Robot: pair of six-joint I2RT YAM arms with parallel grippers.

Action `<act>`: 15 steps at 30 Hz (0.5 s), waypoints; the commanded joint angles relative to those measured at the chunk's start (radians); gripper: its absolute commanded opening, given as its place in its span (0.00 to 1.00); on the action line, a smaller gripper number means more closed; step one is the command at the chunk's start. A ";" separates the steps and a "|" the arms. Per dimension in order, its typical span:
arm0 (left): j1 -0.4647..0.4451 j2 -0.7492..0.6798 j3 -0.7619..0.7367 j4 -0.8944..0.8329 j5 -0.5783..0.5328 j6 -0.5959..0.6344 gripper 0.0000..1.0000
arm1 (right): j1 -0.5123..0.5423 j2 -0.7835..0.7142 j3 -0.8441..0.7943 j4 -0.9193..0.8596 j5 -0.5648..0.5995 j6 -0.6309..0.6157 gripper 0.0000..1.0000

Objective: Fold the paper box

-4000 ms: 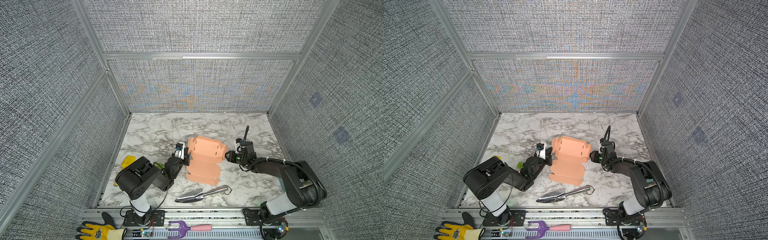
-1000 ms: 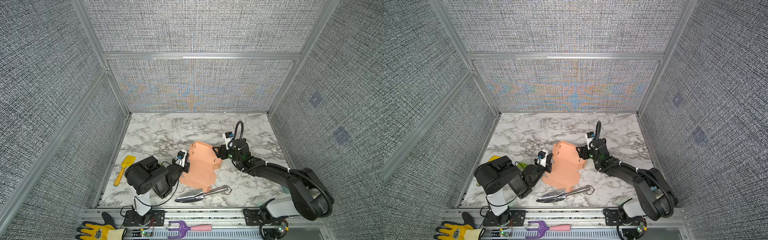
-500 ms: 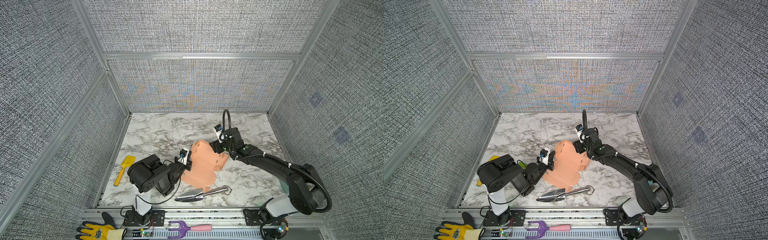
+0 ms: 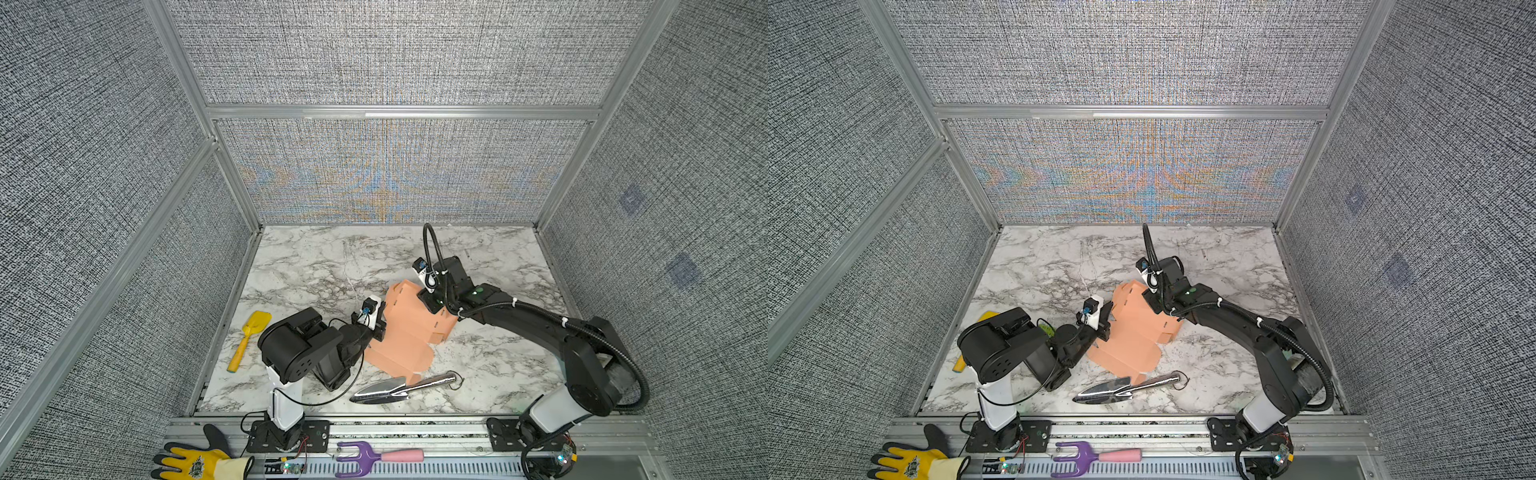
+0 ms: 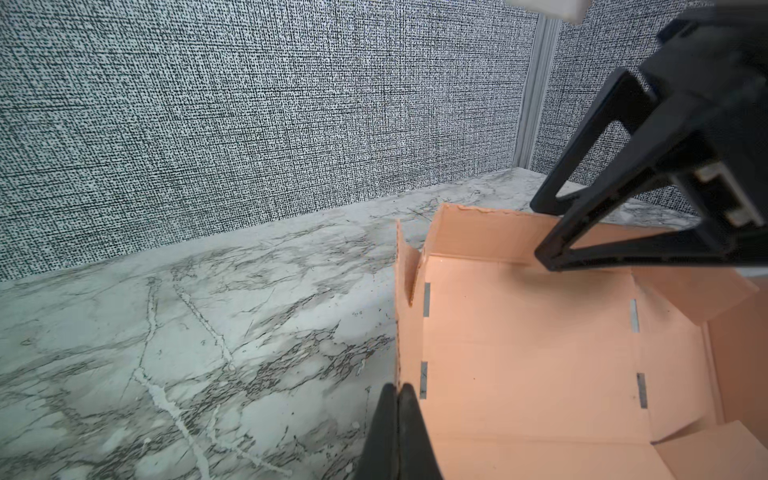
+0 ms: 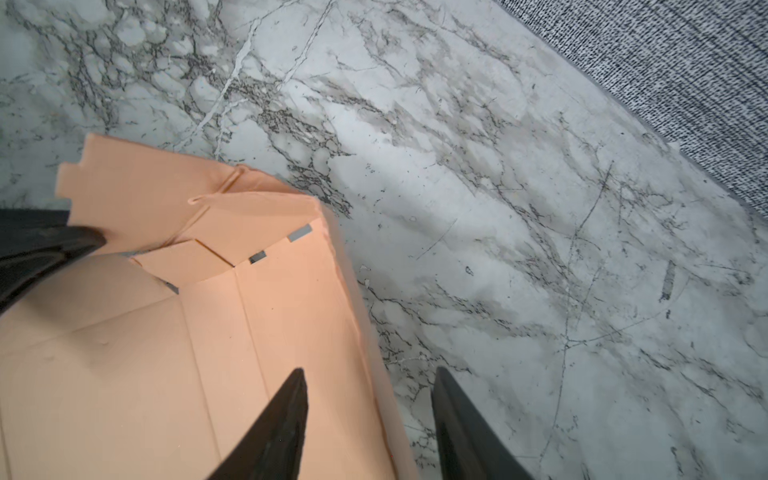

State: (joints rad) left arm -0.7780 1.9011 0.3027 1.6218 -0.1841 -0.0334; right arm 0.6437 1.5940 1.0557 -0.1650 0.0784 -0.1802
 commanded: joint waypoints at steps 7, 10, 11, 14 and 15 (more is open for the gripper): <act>0.000 0.014 0.007 0.155 -0.003 0.000 0.00 | 0.062 0.023 -0.009 0.007 0.079 -0.021 0.46; 0.000 0.017 0.012 0.155 -0.002 0.000 0.00 | 0.073 0.023 -0.019 0.012 0.077 -0.012 0.46; 0.000 0.018 0.014 0.155 -0.002 0.000 0.00 | 0.074 0.023 -0.021 0.013 0.076 -0.007 0.46; 0.000 0.021 0.018 0.155 0.003 0.000 0.00 | 0.078 0.030 -0.023 0.021 0.100 -0.002 0.46; -0.001 0.021 0.018 0.154 0.005 0.000 0.00 | 0.081 0.030 -0.024 0.026 0.122 0.000 0.46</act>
State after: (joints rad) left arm -0.7780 1.9179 0.3164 1.6211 -0.1841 -0.0334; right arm 0.7181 1.6211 1.0336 -0.1566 0.1612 -0.1932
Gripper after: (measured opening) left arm 0.055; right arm 0.458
